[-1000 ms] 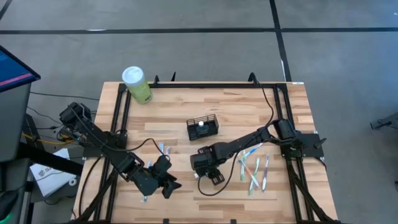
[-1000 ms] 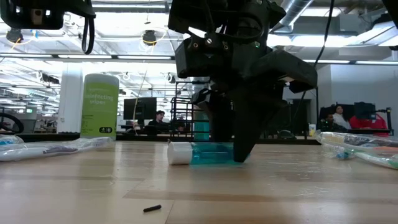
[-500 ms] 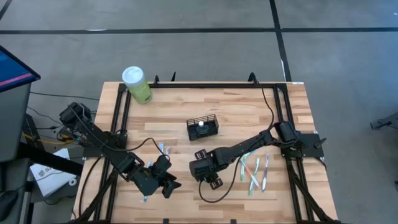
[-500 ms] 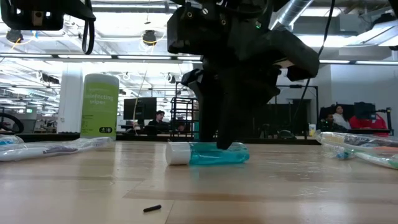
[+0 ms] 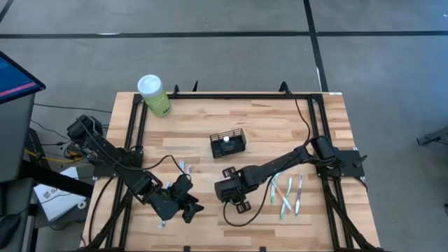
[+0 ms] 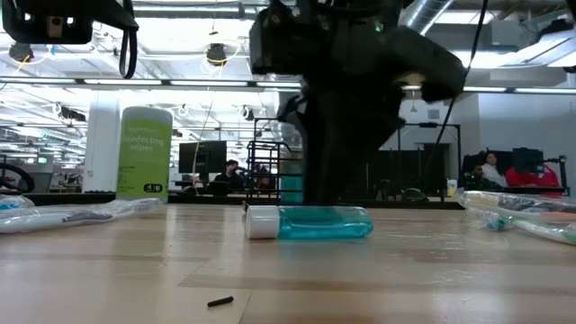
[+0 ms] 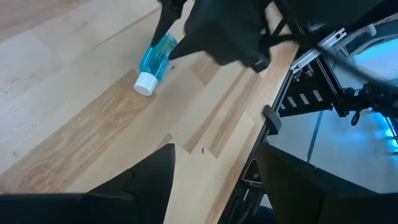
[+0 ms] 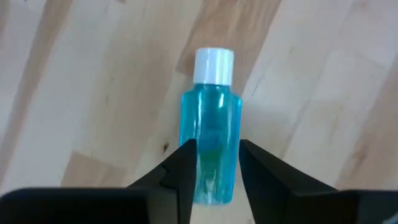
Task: Pick & Place toothbrushing station
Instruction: Put the blue mouthwash into the black mesh organizer
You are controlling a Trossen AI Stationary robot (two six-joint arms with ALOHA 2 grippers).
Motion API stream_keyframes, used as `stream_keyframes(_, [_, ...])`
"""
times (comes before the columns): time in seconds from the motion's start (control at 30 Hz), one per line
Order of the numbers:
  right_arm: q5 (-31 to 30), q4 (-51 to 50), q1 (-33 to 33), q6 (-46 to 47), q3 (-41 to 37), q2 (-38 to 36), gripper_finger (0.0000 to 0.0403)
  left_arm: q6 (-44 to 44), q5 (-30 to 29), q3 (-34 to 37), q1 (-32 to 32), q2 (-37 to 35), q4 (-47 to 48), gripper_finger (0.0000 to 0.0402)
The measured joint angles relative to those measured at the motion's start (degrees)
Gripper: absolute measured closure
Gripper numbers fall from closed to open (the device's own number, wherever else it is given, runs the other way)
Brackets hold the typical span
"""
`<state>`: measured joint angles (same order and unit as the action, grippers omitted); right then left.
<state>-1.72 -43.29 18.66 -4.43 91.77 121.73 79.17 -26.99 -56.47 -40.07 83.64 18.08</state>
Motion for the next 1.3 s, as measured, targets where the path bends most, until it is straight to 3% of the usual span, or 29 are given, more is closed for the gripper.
stream_keyframes(0.27, [2.8,-0.3,0.4,1.7,0.2,-1.1,0.0327,-0.7,0.0,0.0,0.0,0.0,0.0,0.0179])
stream_keyframes(0.37, [0.0,1.0,1.1,1.9,-0.1,-1.1,0.0322,-0.7,0.0,0.0,0.0,0.0,0.0,0.0179])
stream_keyframes(0.57, [6.4,0.5,0.2,3.0,-0.1,-0.5,0.0258,-0.9,0.0,0.0,0.0,0.0,0.0,0.0179])
stream_keyframes(0.73, [3.2,0.5,-0.9,3.0,-0.2,0.3,0.0167,-1.3,0.0,0.0,0.4,0.0,-0.1,0.0179])
stream_keyframes(0.87, [2.7,0.2,-1.2,1.8,-0.1,0.5,0.0120,-1.3,0.0,0.0,0.5,0.0,-0.1,0.0179])
stream_keyframes(1.03, [4.2,-0.7,-1.2,1.4,-0.3,1.4,0.0107,-1.3,0.0,0.0,0.5,0.0,-0.1,0.0179])
stream_keyframes(1.3, [4.7,-0.2,-1.6,2.2,-1.1,1.4,0.0117,-1.2,0.0,0.0,0.5,0.0,-0.1,0.0179])
